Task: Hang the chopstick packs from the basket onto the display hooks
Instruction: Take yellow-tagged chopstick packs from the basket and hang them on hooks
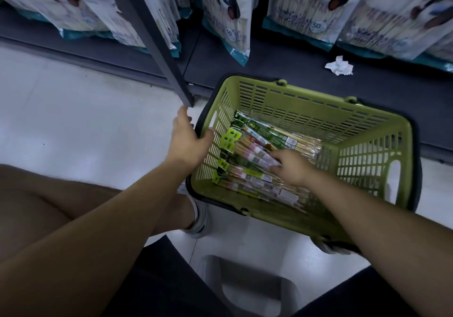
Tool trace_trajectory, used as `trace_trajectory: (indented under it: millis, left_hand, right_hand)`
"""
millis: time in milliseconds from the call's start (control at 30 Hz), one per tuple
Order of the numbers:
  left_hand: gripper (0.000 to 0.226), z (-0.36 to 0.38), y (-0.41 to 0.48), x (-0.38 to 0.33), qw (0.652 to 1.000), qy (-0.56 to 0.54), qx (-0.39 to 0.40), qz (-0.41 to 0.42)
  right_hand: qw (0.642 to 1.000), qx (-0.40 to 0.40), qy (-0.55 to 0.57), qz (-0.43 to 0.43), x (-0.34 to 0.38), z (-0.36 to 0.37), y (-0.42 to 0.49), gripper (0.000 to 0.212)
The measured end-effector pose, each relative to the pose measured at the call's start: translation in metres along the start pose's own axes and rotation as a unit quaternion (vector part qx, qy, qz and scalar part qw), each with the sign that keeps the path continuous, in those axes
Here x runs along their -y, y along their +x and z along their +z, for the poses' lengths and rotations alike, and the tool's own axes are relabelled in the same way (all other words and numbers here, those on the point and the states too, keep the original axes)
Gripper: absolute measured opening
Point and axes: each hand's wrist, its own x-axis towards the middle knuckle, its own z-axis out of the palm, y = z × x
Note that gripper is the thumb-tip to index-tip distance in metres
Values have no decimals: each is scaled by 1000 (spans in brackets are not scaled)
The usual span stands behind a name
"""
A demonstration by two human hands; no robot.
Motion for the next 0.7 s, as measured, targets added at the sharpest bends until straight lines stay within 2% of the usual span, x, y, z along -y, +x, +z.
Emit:
trace_trajectory:
  millis: [33, 100, 167, 233, 300, 400, 467, 567, 700]
  left_hand:
    - [68, -2, -3, -3, 997, 34, -56, 37]
    - [48, -4, -8, -15, 986, 49, -131, 95]
    - [19, -1, -13, -28, 990, 8, -105, 98]
    - [8, 6, -20, -39, 995, -75, -6, 67]
    - [14, 15, -28, -47, 978, -186, 88, 17]
    - [16, 18, -31, -51, 944, -310, 97, -52]
    - [19, 16, -29, -49, 932, -338, 102, -81]
    - [22, 15, -28, -49, 925, -347, 116, -103]
    - [19, 6, -19, -49, 930, -348, 94, -64]
  right_hand:
    - [1000, -17, 26, -2, 5, -12, 1, 13]
    - [994, -57, 88, -13, 22, -36, 1, 19]
    - [984, -75, 156, -42, 47, -58, -4, 16]
    - [973, -52, 213, -69, 75, -70, -9, 7]
    - [966, -25, 241, -91, 96, -72, -12, 4]
    - [963, 7, 252, -94, 109, -66, -14, 20]
    - [959, 18, 271, -81, 106, -59, -13, 30]
    - [949, 19, 311, -52, 105, -48, -11, 25]
    - [905, -1, 424, 8, 99, -36, -2, 46]
